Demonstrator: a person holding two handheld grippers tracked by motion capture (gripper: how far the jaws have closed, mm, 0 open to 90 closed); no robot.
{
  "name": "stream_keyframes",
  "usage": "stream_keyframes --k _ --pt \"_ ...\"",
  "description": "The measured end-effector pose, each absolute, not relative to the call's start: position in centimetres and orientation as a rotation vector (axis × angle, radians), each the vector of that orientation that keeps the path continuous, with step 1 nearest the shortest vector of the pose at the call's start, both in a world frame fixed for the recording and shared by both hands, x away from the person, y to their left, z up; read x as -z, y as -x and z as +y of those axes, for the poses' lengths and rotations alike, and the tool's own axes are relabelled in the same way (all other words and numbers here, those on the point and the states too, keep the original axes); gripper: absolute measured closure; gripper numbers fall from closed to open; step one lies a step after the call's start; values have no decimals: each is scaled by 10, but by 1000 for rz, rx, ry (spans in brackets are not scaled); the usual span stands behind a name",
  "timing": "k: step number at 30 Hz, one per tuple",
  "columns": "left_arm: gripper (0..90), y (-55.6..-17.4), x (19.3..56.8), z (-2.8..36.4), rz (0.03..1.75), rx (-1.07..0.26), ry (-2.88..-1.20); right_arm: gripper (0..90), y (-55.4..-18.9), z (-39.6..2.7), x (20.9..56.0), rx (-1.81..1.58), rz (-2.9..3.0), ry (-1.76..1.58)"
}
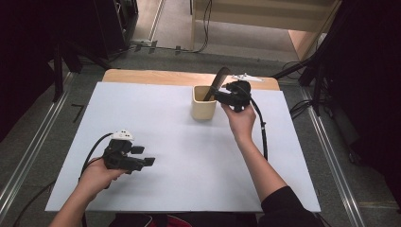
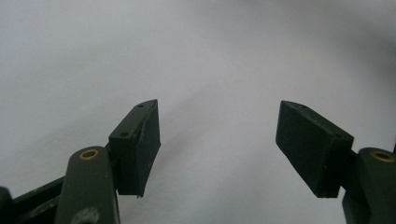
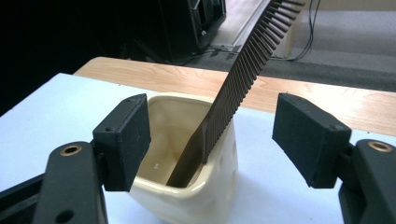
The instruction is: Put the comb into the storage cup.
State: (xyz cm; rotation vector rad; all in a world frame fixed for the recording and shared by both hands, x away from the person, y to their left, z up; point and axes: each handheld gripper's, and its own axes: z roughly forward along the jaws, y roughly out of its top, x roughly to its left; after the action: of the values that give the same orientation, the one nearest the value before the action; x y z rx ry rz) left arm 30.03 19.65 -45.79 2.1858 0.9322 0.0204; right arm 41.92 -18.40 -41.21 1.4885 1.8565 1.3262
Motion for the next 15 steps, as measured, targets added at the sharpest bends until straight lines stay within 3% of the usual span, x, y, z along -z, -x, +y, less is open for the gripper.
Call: stream_keyframes --k 15 --pt "317 -306 455 199 921 -21 -2174 246 -392 -190 416 -1329 1925 -1437"
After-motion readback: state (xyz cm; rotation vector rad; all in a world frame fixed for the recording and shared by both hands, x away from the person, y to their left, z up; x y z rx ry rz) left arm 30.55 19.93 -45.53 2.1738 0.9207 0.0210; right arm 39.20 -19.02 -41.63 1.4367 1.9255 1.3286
